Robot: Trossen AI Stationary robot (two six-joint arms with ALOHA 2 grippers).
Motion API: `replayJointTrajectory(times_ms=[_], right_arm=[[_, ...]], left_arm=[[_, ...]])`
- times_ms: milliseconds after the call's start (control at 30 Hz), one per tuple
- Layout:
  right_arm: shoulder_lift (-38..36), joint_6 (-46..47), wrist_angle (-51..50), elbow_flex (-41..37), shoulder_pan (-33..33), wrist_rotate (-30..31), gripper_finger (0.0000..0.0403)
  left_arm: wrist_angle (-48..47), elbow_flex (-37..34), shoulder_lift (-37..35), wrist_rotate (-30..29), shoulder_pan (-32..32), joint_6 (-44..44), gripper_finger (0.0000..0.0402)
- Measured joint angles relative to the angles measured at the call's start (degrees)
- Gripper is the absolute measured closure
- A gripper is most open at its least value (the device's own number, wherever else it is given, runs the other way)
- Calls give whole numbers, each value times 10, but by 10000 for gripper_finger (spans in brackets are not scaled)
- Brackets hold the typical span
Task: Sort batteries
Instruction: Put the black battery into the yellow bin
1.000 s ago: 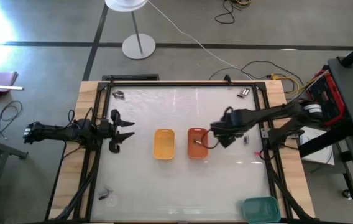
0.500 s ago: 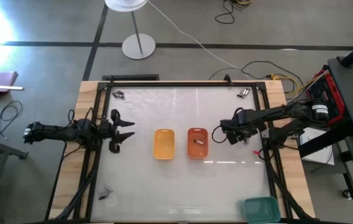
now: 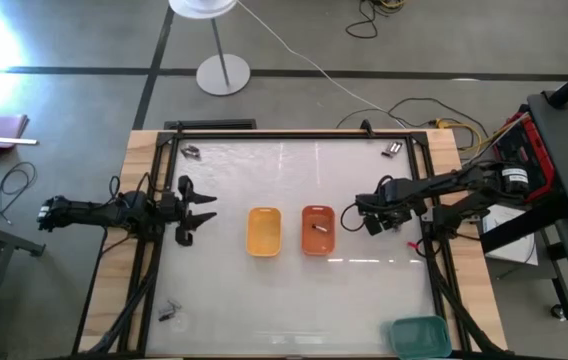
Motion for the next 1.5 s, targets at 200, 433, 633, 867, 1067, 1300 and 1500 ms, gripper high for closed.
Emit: replayJointTrajectory(times_ms=[200, 433, 633, 867, 1067, 1300, 1500], right_arm=[[0, 0, 10, -1, 0, -12, 321], [0, -16, 34, -2, 3, -47, 342], [23, -50, 49, 0, 7, -56, 356], [60, -114, 54, 0, 8, -58, 363], [39, -94, 28, 21, 20, -44, 385], [35, -73, -3, 123, 80, -7, 385], [75, -70, -7, 270, 133, 75, 385]], left_arm=[[0, 0, 0, 0, 0, 0, 221], [0, 0, 0, 0, 0, 0, 221], [0, 0, 0, 0, 0, 0, 221], [0, 0, 0, 0, 0, 0, 221], [0, 0, 0, 0, 0, 0, 221], [0, 0, 0, 0, 0, 0, 221], [0, 0, 0, 0, 0, 0, 221]])
